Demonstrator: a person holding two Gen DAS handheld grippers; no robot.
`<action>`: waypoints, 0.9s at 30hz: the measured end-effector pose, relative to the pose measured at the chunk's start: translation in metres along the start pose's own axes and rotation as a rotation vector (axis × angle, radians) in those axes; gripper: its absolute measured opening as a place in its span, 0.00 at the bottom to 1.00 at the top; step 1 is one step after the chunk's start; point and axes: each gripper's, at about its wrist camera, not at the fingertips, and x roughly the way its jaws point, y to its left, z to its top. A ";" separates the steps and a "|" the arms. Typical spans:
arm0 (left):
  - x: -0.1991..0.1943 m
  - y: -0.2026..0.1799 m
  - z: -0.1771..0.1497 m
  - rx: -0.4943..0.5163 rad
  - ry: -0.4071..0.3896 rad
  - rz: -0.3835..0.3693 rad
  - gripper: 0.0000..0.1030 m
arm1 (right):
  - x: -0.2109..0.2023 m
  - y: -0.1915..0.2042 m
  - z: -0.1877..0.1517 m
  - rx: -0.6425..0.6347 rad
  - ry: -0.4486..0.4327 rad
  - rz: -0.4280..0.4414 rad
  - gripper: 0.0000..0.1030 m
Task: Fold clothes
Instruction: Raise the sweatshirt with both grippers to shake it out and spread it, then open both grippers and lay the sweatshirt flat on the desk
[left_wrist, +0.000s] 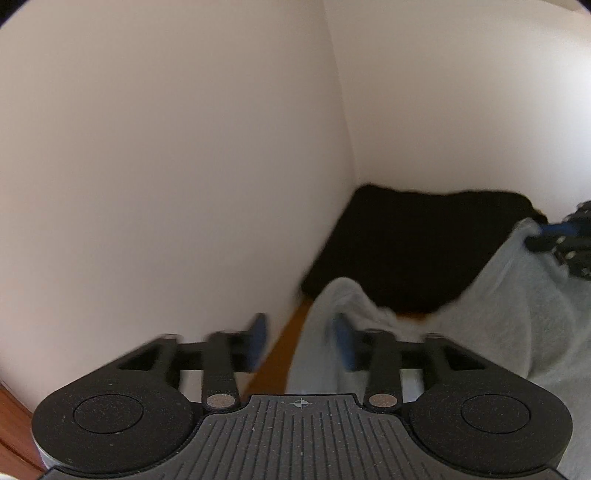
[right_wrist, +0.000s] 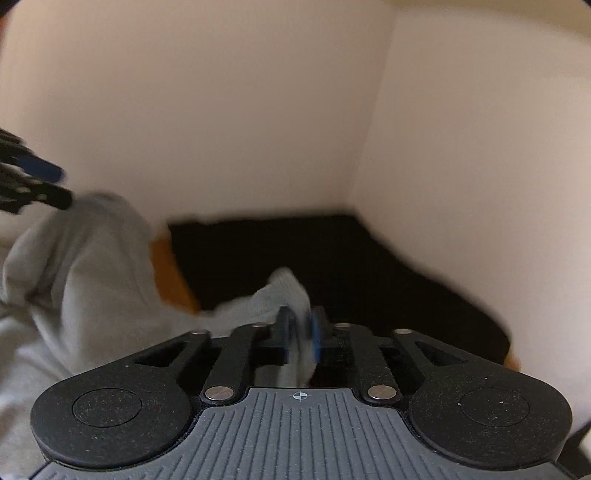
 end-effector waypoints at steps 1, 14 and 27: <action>0.001 0.000 -0.003 -0.002 0.005 -0.002 0.58 | 0.001 0.002 -0.001 0.010 -0.004 -0.011 0.23; -0.042 -0.019 -0.054 -0.129 0.002 -0.141 0.75 | -0.019 0.071 -0.030 0.124 -0.014 0.394 0.43; -0.145 0.042 -0.102 -0.272 -0.043 0.019 0.88 | 0.001 0.111 -0.046 -0.007 0.076 0.423 0.55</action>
